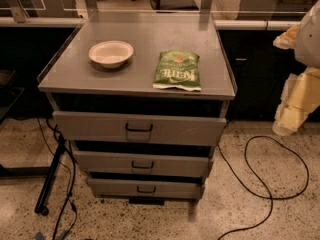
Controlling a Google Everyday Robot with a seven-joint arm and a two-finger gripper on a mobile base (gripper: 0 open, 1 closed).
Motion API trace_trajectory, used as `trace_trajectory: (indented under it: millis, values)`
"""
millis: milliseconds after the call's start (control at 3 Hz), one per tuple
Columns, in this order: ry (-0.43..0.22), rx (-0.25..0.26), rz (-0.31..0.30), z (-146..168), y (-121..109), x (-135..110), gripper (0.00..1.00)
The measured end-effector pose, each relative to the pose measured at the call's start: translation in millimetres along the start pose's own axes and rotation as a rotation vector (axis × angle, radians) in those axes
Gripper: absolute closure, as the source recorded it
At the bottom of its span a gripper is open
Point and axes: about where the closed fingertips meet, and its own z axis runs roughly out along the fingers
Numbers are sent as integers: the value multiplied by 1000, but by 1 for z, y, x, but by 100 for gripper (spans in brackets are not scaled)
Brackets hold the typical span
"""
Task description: Open top drawer
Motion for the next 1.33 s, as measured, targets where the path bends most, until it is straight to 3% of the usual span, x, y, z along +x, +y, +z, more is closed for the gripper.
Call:
trace_trajectory:
  millis: [667,1000,1333]
  values:
    - [5,27,-24,0,-4,-7,0]
    - [13,7,-67,29,3,-19,0]
    - [21,-57,-105,67,17,-28,0]
